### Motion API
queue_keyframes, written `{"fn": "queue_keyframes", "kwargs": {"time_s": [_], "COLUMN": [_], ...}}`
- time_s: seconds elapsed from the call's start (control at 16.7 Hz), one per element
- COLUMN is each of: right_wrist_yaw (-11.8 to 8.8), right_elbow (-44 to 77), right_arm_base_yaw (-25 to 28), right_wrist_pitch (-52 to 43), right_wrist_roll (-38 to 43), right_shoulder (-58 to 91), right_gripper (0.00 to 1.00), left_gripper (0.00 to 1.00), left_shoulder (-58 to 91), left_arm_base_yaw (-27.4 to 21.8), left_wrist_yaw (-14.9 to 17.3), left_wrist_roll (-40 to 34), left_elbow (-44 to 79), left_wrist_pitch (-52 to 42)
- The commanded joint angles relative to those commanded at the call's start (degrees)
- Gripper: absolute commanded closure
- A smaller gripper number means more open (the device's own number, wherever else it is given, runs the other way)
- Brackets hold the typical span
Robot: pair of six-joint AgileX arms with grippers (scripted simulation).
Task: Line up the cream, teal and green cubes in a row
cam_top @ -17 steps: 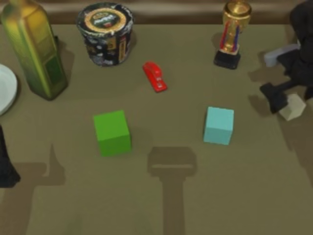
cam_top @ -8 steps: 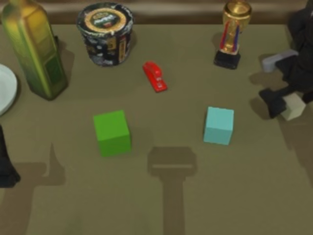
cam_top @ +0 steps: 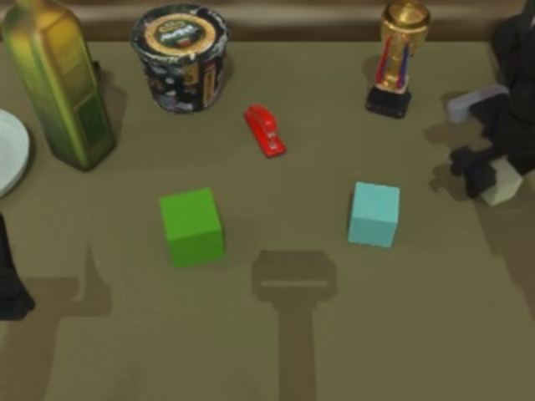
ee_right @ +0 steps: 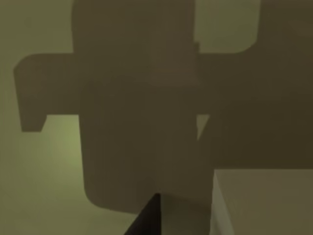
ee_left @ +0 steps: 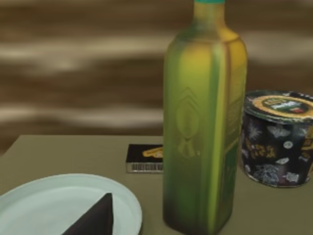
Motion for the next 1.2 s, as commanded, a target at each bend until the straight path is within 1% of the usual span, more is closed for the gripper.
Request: {"fn": "queue_keyframes", "kwargs": {"time_s": [0.18,0.24,0.66,0.72,0.84,1.2], "right_wrist_yaw": [0.00,0.00,0.00,-0.62,-0.62,-0.67], "right_elbow": [0.00,0.00,0.00,0.37,1.31,8.64], "right_arm_base_yaw": [0.00,0.00,0.00,-0.08,0.09,0.39], "right_wrist_pitch": [0.00,0.00,0.00,-0.78,-1.78,-13.09], "right_wrist_roll": [0.00,0.00,0.00,0.48,0.33,0.37], "right_shoulder": [0.00,0.00,0.00,-2.03,-2.25,-5.72], "right_gripper": [0.98,1.00,1.00,1.00,1.00,1.00], "left_gripper": [0.00,0.00,0.00,0.00,0.00,0.00], "left_shoulder": [0.00,0.00,0.00,0.00,0.00,0.00], "left_arm_base_yaw": [0.00,0.00,0.00,0.00,0.00,0.00], "left_wrist_yaw": [0.00,0.00,0.00,0.00,0.00,0.00], "left_wrist_roll": [0.00,0.00,0.00,0.00,0.00,0.00], "left_elbow": [0.00,0.00,0.00,0.00,0.00,0.00], "left_wrist_pitch": [0.00,0.00,0.00,0.00,0.00,0.00]}}
